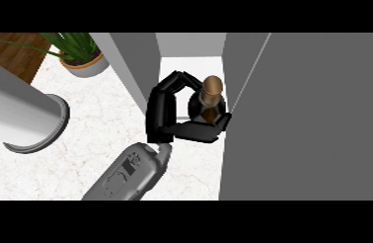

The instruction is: Pick up the wine, place it into the cabinet and close the cabinet

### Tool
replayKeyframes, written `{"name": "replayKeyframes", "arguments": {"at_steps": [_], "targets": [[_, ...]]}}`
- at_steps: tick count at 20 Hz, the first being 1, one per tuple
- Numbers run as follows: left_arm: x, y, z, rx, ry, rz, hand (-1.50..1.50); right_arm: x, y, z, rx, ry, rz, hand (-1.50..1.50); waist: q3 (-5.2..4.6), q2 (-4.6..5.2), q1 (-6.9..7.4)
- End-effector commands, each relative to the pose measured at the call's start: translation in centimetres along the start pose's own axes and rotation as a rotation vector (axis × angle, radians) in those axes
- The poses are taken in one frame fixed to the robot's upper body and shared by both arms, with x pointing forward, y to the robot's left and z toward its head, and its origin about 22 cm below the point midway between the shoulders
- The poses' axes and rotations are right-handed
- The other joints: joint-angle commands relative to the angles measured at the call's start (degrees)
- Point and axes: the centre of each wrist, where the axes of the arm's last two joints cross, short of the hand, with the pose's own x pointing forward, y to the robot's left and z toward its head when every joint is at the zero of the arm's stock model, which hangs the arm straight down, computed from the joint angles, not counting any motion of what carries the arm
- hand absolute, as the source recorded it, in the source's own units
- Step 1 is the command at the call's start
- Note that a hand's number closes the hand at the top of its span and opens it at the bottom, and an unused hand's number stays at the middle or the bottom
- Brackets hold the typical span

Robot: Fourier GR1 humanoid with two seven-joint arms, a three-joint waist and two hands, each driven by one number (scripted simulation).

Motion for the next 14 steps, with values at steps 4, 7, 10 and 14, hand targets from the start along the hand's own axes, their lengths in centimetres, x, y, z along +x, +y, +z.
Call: {"name": "replayKeyframes", "arguments": {"at_steps": [4,7,10,14], "targets": [[-2.8,1.4,0.8,-0.001,-0.017,-0.091,1.5,2.6,-0.5,2.3,0.011,-0.051,-0.026,-1.5,0.01,-0.02,0.25],[-3.6,1.0,-0.6,0.018,-0.034,-0.088,1.5,2.0,-1.1,2.1,0.019,-0.069,-0.023,-1.5,0.01,0.11,-0.2],[-3.2,1.8,-1.2,0.037,-0.039,-0.089,1.5,2.2,0.5,1.5,0.015,-0.062,-0.033,-1.5,-0.01,0.03,0.34],[-4.3,2.1,-1.1,0.069,-0.024,-0.083,1.5,2.3,0.5,1.9,0.028,-0.061,-0.047,-1.5,-0.01,0.05,0.06]]}}
